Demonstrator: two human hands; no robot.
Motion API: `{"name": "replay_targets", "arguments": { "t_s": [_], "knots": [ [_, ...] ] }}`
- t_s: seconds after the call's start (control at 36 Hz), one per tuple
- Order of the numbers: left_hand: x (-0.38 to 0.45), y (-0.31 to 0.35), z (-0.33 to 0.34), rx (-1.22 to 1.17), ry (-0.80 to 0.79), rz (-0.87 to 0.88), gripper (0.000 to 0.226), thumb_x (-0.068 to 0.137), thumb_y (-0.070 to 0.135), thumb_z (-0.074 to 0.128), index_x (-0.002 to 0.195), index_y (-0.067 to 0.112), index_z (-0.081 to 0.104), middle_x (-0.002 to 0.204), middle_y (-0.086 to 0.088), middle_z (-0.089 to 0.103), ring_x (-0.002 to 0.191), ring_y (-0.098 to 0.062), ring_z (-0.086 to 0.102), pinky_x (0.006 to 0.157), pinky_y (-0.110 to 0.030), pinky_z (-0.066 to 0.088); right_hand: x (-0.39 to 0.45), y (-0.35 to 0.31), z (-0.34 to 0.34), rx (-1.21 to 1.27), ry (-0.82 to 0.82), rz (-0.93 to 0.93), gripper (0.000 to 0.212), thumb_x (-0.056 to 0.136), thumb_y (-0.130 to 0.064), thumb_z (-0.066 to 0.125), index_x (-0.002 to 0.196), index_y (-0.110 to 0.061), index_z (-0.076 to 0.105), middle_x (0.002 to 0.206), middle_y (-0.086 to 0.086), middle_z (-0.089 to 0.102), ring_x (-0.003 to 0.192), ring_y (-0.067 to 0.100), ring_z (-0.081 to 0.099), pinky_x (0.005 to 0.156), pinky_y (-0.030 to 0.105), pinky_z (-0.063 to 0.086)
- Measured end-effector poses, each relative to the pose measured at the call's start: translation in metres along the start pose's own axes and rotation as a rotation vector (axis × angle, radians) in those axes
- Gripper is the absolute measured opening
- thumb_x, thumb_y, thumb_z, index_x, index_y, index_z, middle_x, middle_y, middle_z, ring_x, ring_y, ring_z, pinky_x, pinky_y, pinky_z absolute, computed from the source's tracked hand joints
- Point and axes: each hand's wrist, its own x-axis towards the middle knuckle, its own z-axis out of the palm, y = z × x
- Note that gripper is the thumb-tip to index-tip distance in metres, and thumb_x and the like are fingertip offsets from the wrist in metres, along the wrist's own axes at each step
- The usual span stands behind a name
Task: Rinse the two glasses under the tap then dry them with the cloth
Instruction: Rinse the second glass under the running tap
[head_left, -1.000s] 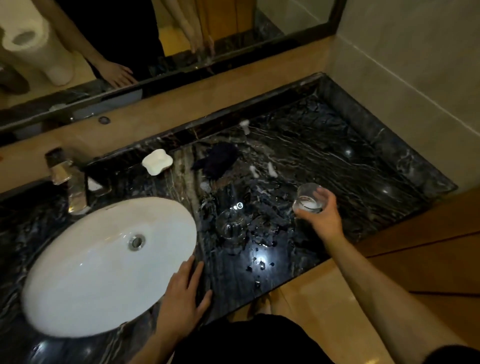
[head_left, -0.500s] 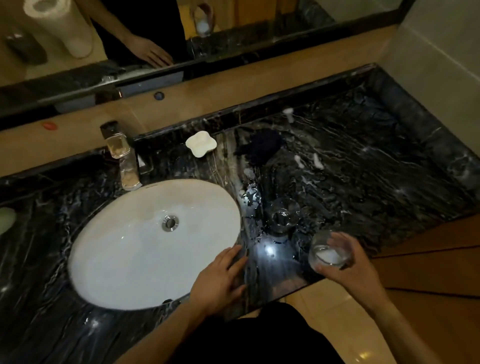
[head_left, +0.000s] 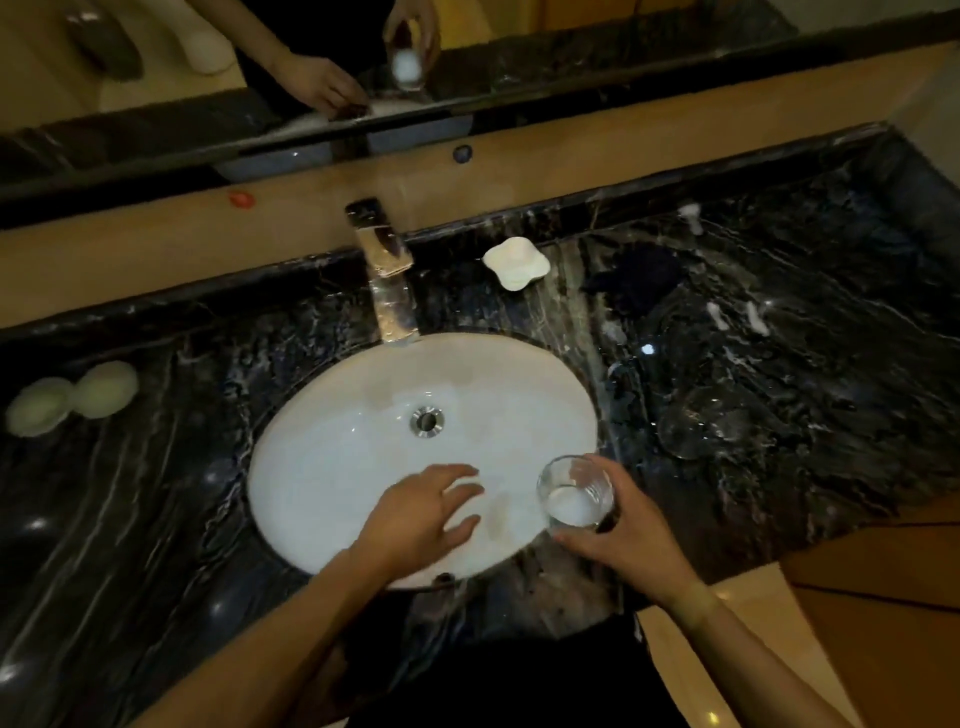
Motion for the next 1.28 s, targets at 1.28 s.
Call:
{"name": "replay_targets", "arguments": {
  "t_s": [1.28],
  "knots": [
    [0.137, -0.116, -0.196, 0.180, 0.306, -0.223, 0.051, 0.090, 0.054, 0.052, 0.132, 0.026, 0.051, 0.137, 0.003, 0.051, 0.119, -0.017, 0.054, 0.071, -0.030, 0.049, 0.193, -0.110, 0.113, 0.021, -0.208, -0.062, 0.076, 0.068, -0.012, 0.087, 0.125, -0.041, 0.045, 0.116, -0.012, 0.061, 0.105, 0.012, 0.059, 0.086, 0.030, 0.053]
  ]
}}
